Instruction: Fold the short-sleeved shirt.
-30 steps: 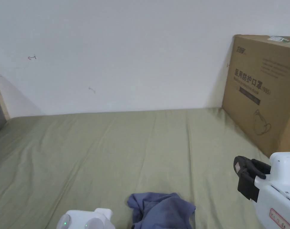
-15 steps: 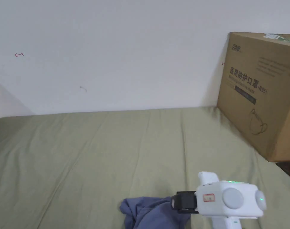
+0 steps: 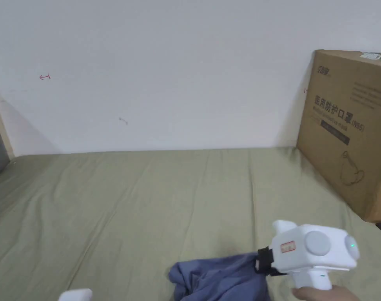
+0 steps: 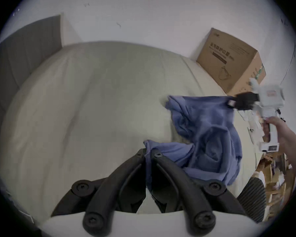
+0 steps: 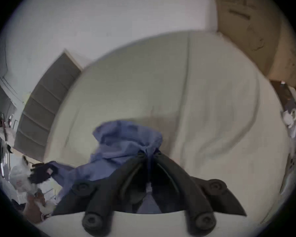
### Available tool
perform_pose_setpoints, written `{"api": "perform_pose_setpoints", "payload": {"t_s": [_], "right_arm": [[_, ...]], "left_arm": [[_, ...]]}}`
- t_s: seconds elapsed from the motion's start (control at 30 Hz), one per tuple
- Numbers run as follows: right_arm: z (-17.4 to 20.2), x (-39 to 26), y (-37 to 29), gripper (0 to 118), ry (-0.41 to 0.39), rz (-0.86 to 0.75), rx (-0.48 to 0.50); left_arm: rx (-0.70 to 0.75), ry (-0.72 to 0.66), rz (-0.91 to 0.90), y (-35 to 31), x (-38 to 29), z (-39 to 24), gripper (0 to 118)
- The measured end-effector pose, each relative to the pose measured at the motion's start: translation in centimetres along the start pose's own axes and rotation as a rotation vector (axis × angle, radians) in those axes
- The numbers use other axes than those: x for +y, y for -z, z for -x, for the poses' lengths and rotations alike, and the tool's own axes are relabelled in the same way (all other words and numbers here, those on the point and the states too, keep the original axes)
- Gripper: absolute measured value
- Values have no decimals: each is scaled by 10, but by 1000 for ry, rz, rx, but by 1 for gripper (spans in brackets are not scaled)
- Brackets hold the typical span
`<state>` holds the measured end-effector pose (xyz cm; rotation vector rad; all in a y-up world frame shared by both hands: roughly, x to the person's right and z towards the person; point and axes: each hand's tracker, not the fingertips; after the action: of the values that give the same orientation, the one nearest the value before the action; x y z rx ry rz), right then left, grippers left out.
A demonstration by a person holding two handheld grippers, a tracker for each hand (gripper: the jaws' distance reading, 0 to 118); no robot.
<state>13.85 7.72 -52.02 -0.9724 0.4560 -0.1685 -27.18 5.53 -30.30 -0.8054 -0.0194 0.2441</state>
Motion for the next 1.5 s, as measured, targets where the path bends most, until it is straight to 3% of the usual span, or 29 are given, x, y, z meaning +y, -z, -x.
{"api": "perform_pose_setpoints", "payload": {"t_s": [0.1, 0.27, 0.4, 0.67, 0.83, 1.2, 1.37, 1.5], "right_arm": [[-4, 13, -71, 2, -84, -104, -14], [1, 37, -167, 2, -101, -241, -53], [7, 65, -222, 2, -153, -349, -149], [9, 120, -296, 2, -89, -502, -247], [7, 158, -304, 2, 1, -588, -216], [22, 225, -256, 2, 10, -698, -236], [4, 193, -215, 2, 23, -705, -223], [-37, 119, -149, 2, 61, -529, -222]], "left_arm": [[42, -23, -99, -35, 34, 21, 2], [75, 19, -250, -98, 102, 32, 2], [73, 46, -353, -140, 152, 30, 2], [143, 69, -483, -188, 230, 32, 2], [146, 57, -513, -179, 261, 30, 2], [178, -93, -621, -128, 304, 40, 2], [159, -178, -562, -92, 274, 56, 2], [168, -227, -401, -44, 202, 77, 2]]}}
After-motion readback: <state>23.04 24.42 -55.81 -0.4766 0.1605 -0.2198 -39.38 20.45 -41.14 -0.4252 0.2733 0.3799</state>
